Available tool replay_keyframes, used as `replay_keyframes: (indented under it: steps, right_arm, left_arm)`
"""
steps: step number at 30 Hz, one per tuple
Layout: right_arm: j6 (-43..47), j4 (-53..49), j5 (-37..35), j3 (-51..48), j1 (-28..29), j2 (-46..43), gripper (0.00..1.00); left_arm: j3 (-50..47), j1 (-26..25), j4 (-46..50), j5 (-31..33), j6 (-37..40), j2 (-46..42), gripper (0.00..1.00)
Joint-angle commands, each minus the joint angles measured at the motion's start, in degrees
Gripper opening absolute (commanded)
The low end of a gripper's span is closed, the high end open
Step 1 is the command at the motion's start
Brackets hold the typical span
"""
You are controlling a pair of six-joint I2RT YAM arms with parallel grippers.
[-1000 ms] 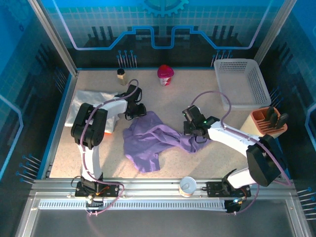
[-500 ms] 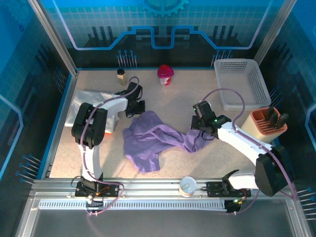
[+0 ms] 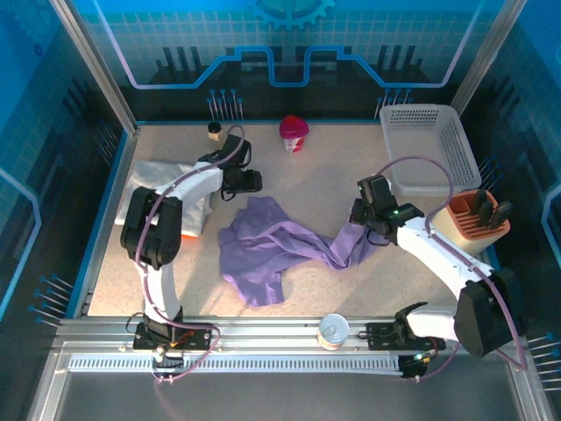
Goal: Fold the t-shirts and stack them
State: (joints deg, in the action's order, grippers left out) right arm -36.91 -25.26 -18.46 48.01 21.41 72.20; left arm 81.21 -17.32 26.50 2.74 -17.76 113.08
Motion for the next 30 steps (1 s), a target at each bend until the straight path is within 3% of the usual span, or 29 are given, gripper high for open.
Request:
replay_keyframes:
  steps: [1,12,17,30]
  right_arm:
    - [-0.51,0.12,1.31,-1.04,-1.09,-1.14,0.01]
    - [-0.45,0.55,2.02,-1.61,-2.92,-0.98,0.01]
    - [-0.68,-0.65,1.07,0.20,-3.90,-0.87,0.03]
    - [-7.49,-7.61,-6.11,8.83,-6.49,-1.22,0.08]
  left_arm:
    - [0.39,0.27,0.57,-1.09,0.71,2.85,0.56]
    - [1.56,-1.40,0.12,-1.44,-0.02,7.20,0.25]
    - [1.33,-1.37,0.39,1.80,-0.99,5.33,0.01]
    - [4.47,-1.27,7.12,10.49,4.81,-14.54,0.00]
